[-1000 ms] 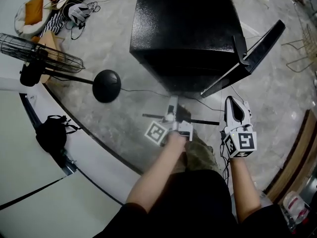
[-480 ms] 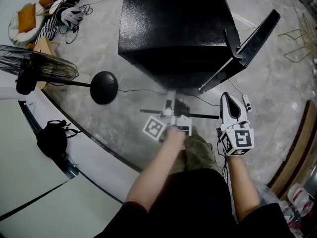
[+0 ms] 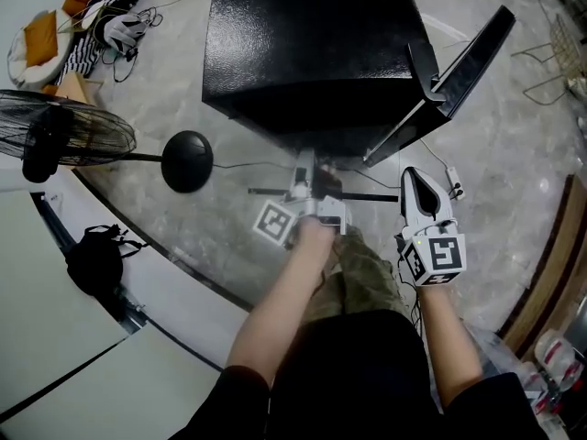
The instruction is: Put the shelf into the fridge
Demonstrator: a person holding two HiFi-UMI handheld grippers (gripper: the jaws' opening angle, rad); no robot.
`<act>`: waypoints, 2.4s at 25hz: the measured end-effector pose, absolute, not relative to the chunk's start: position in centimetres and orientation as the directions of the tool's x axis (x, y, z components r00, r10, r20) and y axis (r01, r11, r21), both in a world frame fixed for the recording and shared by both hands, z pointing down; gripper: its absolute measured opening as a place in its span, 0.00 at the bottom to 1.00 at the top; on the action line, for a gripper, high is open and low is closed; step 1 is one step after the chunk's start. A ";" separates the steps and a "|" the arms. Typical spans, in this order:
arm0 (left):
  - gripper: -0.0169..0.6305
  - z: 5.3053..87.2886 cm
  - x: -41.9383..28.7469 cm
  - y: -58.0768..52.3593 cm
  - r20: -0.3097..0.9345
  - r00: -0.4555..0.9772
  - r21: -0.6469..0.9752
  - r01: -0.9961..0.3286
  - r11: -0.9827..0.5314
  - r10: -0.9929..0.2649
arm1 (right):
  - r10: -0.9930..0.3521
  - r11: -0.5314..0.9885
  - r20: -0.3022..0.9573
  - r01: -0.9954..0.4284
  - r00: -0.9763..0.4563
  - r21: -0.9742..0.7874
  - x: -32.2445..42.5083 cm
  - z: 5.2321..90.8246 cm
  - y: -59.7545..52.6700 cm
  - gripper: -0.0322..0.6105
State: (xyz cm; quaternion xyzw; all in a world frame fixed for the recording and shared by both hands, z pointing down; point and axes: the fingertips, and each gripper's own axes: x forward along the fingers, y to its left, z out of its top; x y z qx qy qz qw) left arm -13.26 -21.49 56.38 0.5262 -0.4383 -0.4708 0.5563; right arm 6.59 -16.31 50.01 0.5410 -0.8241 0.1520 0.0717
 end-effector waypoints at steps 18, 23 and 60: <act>0.05 58.3 -13.1 -24.3 -0.002 0.158 0.998 0.056 0.007 -0.987 | -0.866 0.351 0.305 -0.917 -0.396 -0.192 6.9 51.8 -18.5 0.05; 0.05 58.6 -13.1 -24.7 -0.019 0.143 0.998 0.065 -0.009 -0.990 | -0.863 0.354 0.307 -0.914 -0.401 -0.198 6.6 52.4 -19.0 0.05; 0.05 59.8 -12.7 -28.0 -0.022 0.082 1.000 -0.008 -0.023 -0.996 | -0.864 0.340 0.326 -0.923 -0.383 -0.181 6.3 53.1 -22.1 0.05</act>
